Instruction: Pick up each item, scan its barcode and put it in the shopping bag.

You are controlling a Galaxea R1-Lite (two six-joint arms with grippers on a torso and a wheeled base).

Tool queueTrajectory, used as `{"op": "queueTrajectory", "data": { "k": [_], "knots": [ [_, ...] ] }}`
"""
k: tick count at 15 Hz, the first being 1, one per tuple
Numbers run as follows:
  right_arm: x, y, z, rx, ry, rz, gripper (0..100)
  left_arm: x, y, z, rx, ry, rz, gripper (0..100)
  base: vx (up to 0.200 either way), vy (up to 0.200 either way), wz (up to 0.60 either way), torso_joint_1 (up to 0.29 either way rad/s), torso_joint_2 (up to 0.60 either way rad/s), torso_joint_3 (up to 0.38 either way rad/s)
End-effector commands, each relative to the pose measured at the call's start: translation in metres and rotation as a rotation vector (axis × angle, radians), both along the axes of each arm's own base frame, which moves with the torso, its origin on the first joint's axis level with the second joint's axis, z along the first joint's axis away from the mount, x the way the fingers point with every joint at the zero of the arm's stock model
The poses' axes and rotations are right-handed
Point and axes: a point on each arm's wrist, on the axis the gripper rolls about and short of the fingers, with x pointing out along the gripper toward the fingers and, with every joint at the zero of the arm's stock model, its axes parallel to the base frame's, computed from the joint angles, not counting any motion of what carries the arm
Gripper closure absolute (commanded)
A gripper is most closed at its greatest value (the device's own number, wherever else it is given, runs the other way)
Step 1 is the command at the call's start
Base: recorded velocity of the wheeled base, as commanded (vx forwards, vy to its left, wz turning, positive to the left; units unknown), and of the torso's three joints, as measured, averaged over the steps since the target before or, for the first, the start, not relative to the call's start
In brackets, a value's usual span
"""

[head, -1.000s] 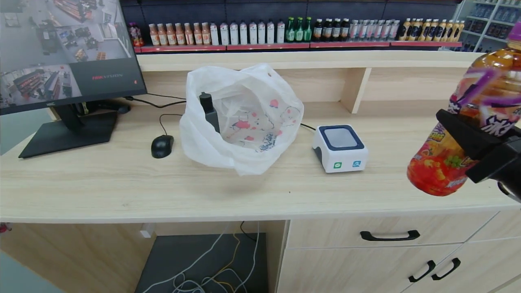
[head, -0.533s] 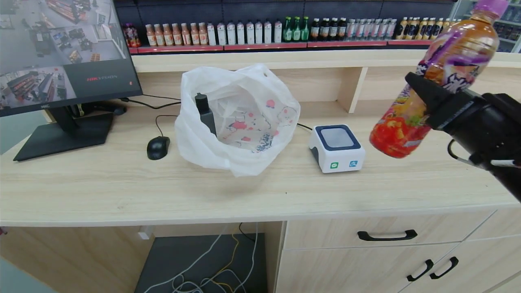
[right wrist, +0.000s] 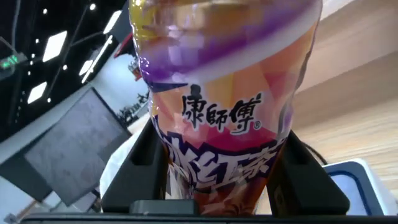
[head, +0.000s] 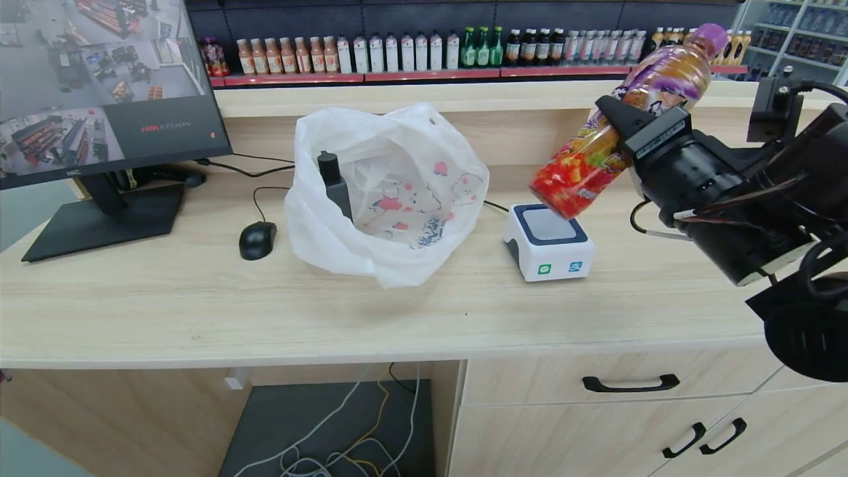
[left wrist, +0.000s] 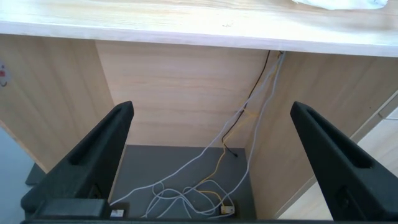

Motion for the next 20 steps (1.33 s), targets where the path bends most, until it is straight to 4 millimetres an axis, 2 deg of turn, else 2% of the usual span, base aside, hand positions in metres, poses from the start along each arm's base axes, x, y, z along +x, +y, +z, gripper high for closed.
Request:
{"op": "queueTrajectory", "data": {
  "k": [1, 4, 7, 13, 20],
  "knots": [
    [0.015, 0.006, -0.01, 0.022, 0.035, -0.001, 100, 0.0, 0.0, 0.0, 0.0, 0.0, 0.0, 0, 0.0, 0.0, 0.0, 0.0, 0.0, 0.0],
    [0.024, 0.006, -0.019, 0.155, 0.101, -0.014, 100, 0.0, 0.0, 0.0, 0.0, 0.0, 0.0, 0, 0.0, 0.0, 0.0, 0.0, 0.0, 0.0],
    [0.035, -0.006, -0.029, 0.224, 0.145, -0.038, 100, 0.0, 0.0, 0.0, 0.0, 0.0, 0.0, 0, 0.0, 0.0, 0.0, 0.0, 0.0, 0.0],
    [0.051, -0.014, -0.047, 0.292, 0.204, -0.051, 100, 0.0, 0.0, 0.0, 0.0, 0.0, 0.0, 0, 0.0, 0.0, 0.0, 0.0, 0.0, 0.0],
    [0.064, -0.011, -0.065, 0.316, 0.256, -0.047, 100, 0.0, 0.0, 0.0, 0.0, 0.0, 0.0, 0, 0.0, 0.0, 0.0, 0.0, 0.0, 0.0]
  ]
}}
